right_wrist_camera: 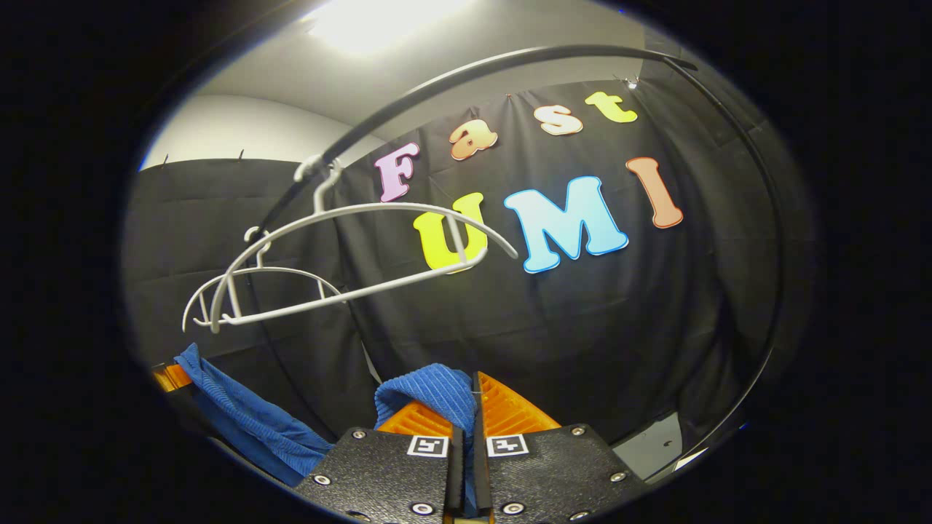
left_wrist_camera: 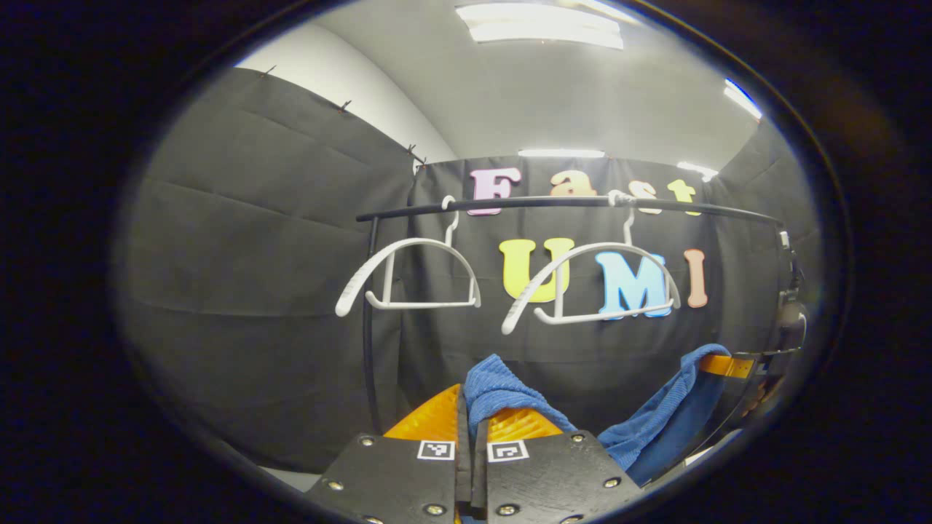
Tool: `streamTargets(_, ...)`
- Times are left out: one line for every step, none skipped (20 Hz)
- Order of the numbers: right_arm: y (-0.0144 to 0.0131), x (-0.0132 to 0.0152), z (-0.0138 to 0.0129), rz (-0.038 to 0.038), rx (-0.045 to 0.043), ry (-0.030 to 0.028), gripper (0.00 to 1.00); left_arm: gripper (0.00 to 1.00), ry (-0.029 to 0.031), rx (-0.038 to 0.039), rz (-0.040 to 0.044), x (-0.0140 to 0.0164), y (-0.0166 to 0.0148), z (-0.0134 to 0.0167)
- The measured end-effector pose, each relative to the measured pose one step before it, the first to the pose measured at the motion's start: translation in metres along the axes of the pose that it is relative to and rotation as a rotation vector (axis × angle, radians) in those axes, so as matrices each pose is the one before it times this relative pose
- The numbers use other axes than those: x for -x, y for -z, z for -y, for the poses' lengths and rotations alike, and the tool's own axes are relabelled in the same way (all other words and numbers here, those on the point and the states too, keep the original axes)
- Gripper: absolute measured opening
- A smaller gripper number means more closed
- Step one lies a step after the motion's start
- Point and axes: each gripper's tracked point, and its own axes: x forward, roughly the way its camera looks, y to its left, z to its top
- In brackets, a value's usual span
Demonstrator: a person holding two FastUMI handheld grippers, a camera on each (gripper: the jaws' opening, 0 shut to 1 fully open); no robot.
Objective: Grasp the clothes on the hanger with both hands and then place them into the laundry hamper below.
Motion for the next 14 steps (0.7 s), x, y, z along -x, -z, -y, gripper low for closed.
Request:
streamTargets(-0.00198,0.00912,-0.00792,0.0032,-0.00122,-0.0058,0.04,0.01,0.01939,0.00141,0.00746,0.00622,-0.00561,0.00244)
streamTargets(-0.00095,0.01129,-0.00765,0.00192,-0.00171,-0.0004,0.05,0.06,0.01883,0.0055,0.00392,0.00516,-0.00392,0.00394)
streamTargets(-0.00058,0.00871,-0.00696,-0.00135,-0.00442,-0.00303,0.05,0.06,0.01685,0.01041,0.00358,0.005,-0.00306,0.00372)
streamTargets(0.00074,0.01038,-0.0093,0.00085,-0.0034,-0.00357,0.05,0.06,0.01613,0.01073,0.00261,0.0047,-0.00157,0.00338)
streamTargets(-0.00034,0.00919,-0.00632,0.00374,0.00118,-0.00053,0.05,0.01,0.01445,0.00228,0.00378,0.00456,-0.00094,0.00269)
streamTargets(0.00097,0.01115,-0.00664,0.00398,0.00364,0.00124,0.05,0.06,0.01228,-0.00368,0.00167,0.00346,-0.00069,0.00261)
streamTargets(0.0008,0.01019,-0.0056,0.00308,0.00237,0.00086,0.05,0.06,0.01665,-0.00094,-0.0003,0.00433,0.00226,0.00475)
streamTargets(0.00195,0.00997,-0.00649,0.00185,0.00085,-0.00035,0.05,0.06,0.01826,0.00204,-0.00216,0.00455,0.00156,0.00461)
streamTargets(0.00203,0.00754,-0.00444,-0.00096,0.00029,0.002,0.05,0.06,0.01787,0.00507,0.00049,0.00682,0.00082,0.00319)
streamTargets(0.00573,0.00825,-0.00399,-0.00256,-0.00096,0.00368,0.05,0.06,0.01703,0.00622,-0.00168,0.00657,0.00305,0.00137)
streamTargets(0.00499,0.00514,-0.00229,-0.00008,-0.00314,0.00382,0.05,0.01,0.01404,0.00692,-0.00408,0.00661,0.00327,0.0042)
streamTargets(0.0062,0.00703,-0.00571,0.00136,-0.0021,0.00408,0.05,0.06,0.01473,0.00784,-0.00444,0.00551,0.00249,0.00277)
streamTargets(0.00547,0.00667,-0.00409,-0.00292,0.00275,0.00479,0.05,0.06,0.01432,0.00712,-0.00487,0.00574,0.00291,0.00299)
streamTargets(0.00541,0.00682,-0.00341,-0.00343,0.00579,0.00469,0.05,0.01,0.01332,0.00826,-0.00544,0.00506,0.00407,0.00337)
